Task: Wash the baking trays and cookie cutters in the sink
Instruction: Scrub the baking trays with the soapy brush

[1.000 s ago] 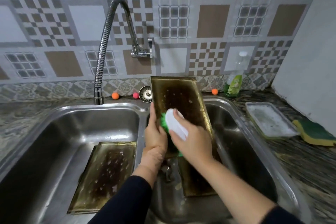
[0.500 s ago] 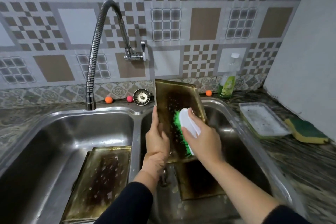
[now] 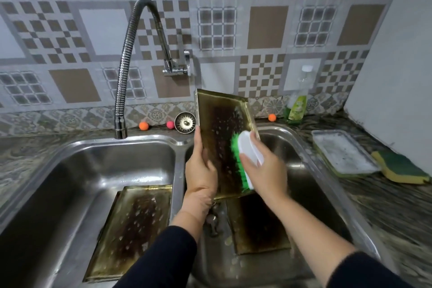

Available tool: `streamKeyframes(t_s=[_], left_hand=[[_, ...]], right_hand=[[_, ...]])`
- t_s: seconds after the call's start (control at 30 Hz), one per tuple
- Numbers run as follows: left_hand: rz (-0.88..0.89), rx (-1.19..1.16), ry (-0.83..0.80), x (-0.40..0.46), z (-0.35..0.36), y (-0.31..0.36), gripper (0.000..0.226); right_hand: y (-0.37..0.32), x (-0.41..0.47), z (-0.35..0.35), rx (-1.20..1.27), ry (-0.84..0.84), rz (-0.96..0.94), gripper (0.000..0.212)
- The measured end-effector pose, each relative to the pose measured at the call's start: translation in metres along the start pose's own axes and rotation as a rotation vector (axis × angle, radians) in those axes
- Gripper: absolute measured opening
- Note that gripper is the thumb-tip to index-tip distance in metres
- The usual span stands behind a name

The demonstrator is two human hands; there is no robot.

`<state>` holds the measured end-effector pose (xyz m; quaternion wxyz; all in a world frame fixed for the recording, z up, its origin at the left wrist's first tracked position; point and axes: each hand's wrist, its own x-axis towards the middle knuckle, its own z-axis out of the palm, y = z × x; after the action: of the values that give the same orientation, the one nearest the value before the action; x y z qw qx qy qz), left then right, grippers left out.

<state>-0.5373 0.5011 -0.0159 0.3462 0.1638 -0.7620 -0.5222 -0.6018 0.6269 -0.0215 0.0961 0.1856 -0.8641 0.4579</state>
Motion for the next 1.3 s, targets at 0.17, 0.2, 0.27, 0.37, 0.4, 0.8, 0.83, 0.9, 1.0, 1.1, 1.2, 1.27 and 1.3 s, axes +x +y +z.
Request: streamKeyframes(t_s=[0.17,0.2,0.27,0.37,0.4,0.8,0.83,0.9,1.0,1.1,1.2,1.27,1.3], left_hand=[[0.03,0.36,-0.005,-0.006,-0.006,-0.003,0.086],[0.073,0.434,-0.029,-0.007,-0.004,-0.004,0.089],[0.144,0.548,-0.065,-0.011,0.004,-0.001,0.09],[0.252,0.704,-0.061,-0.021,0.019,0.006,0.086],[0.298,0.738,-0.041,-0.024,0.024,0.006,0.084],[-0.17,0.545,-0.424,-0.014,0.012,-0.008,0.062],[-0.206,0.507,-0.434,-0.012,0.01,-0.009,0.064],[-0.291,0.387,-0.44,-0.012,0.007,-0.012,0.069],[-0.392,0.269,-0.485,-0.018,0.006,-0.016,0.073],[-0.369,0.105,-0.395,-0.025,0.014,-0.011,0.069],[-0.267,-0.049,-0.174,-0.026,0.016,-0.005,0.054],[-0.201,-0.061,-0.078,-0.018,0.012,-0.005,0.045],[-0.181,-0.049,-0.07,-0.013,0.011,-0.004,0.044]], right_hand=[[-0.019,0.024,-0.013,0.309,-0.057,0.065,0.069],[-0.032,0.035,-0.019,0.36,-0.053,0.047,0.073],[-0.056,0.052,-0.028,0.364,-0.036,0.021,0.082],[-0.078,0.064,-0.028,0.196,0.018,0.051,0.091],[-0.08,0.065,-0.025,0.154,0.055,0.083,0.091],[-0.06,0.065,-0.054,0.544,0.163,0.223,0.085],[-0.061,0.065,-0.058,0.563,0.151,0.196,0.085],[-0.061,0.064,-0.061,0.6,0.13,0.144,0.085],[-0.061,0.061,-0.063,0.643,0.118,0.1,0.085],[-0.059,0.064,-0.069,0.683,0.144,0.115,0.085],[-0.049,0.072,-0.076,0.563,0.171,0.143,0.083],[-0.041,0.076,-0.083,0.366,0.168,0.151,0.081],[-0.036,0.078,-0.088,0.245,0.163,0.155,0.081]])
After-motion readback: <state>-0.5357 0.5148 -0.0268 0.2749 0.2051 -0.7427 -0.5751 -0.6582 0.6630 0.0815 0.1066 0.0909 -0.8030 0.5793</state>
